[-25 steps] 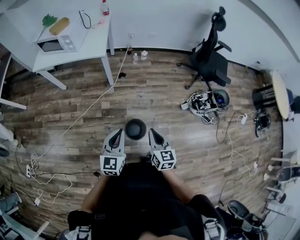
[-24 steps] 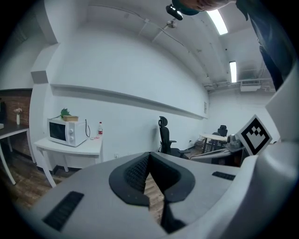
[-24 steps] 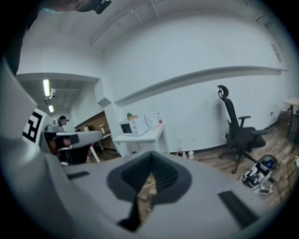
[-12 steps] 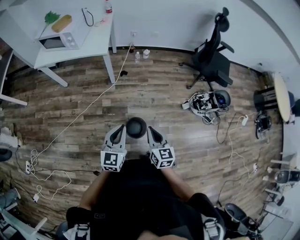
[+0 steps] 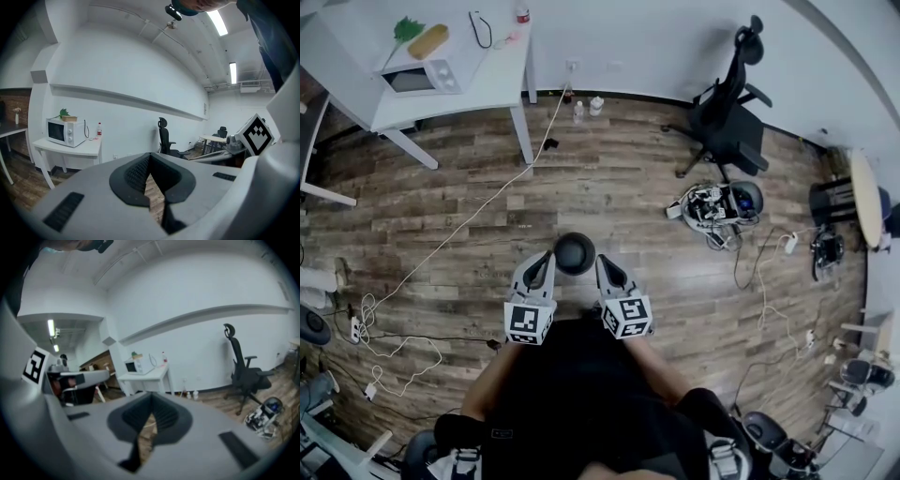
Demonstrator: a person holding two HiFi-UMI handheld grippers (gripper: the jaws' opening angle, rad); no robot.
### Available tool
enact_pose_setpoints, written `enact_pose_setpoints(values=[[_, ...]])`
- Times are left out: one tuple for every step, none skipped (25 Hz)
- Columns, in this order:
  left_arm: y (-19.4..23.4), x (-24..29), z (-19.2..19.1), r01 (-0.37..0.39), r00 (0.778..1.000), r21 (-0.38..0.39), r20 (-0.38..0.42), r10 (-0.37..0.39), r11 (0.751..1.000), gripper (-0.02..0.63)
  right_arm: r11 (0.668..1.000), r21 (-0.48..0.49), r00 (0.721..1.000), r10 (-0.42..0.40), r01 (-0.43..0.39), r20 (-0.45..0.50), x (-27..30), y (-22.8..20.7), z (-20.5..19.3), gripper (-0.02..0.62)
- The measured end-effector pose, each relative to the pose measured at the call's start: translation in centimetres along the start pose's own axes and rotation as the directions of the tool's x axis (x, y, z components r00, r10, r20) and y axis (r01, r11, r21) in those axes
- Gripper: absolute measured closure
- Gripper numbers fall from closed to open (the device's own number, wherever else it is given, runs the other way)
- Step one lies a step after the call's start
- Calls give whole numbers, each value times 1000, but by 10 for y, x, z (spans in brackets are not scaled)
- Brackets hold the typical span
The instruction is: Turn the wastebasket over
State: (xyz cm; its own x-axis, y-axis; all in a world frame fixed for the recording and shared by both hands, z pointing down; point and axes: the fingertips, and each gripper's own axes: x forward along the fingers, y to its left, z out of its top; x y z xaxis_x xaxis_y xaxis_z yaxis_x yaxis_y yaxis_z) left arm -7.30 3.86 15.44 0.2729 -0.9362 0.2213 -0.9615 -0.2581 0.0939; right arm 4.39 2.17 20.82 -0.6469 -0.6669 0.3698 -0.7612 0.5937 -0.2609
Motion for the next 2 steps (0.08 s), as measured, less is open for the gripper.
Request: enact_pose_setpoints(values=[[-2,-1,-1,2,1000,-4,-1,-2,1000,571,1000,0,1000,0,0,-3,-2,0,-1,563],[-5,-2,-2,4,1000,-8,-2,-4,1000,571,1000,0,1000,-1,1,-5,-5,0,-3,563]])
